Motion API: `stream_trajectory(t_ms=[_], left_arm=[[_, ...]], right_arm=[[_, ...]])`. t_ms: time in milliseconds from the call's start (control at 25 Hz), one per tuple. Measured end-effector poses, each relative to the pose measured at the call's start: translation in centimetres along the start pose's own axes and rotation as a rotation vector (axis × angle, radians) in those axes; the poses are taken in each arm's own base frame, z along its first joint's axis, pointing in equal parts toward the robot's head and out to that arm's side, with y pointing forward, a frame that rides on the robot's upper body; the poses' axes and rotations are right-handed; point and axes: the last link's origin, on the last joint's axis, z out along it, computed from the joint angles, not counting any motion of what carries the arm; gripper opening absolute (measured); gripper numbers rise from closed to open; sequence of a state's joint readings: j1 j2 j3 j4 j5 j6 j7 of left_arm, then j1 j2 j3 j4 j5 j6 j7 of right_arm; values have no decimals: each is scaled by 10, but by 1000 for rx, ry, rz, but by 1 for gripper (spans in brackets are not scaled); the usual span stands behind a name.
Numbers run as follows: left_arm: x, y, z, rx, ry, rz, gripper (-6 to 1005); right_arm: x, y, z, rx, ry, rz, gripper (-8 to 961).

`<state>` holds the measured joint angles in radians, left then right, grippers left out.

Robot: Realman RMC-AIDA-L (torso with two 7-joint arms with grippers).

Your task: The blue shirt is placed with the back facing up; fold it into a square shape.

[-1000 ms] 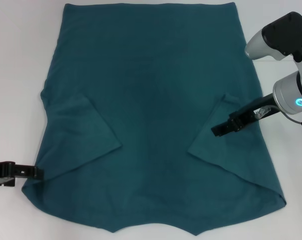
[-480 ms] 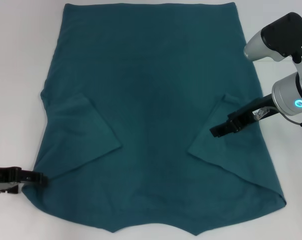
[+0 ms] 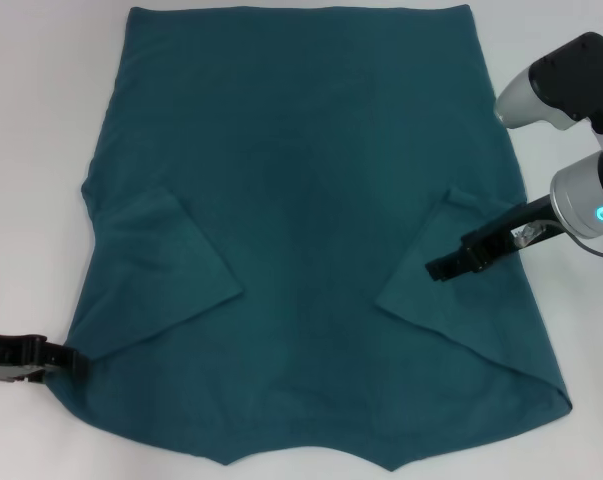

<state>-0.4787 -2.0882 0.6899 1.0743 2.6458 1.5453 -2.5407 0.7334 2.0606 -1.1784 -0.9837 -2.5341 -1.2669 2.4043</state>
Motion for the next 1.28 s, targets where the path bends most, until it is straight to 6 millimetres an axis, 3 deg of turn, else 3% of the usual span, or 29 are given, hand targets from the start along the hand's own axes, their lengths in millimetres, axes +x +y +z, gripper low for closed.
stream_trajectory(t_ms=[200, 400, 840, 1280], left_arm=[[0, 3, 3, -3, -7, 9, 667], [0, 5, 5, -6, -10, 16, 413], [1, 10, 5, -32, -5, 47, 17], [4, 13, 4, -50, 10, 81, 18]], right_arm=[[4, -1, -9, 6, -14, 9, 731], [12, -1, -20, 1, -18, 31, 732], [64, -7, -33, 51, 105, 171, 733], [100, 11, -33, 18, 219, 245, 733]])
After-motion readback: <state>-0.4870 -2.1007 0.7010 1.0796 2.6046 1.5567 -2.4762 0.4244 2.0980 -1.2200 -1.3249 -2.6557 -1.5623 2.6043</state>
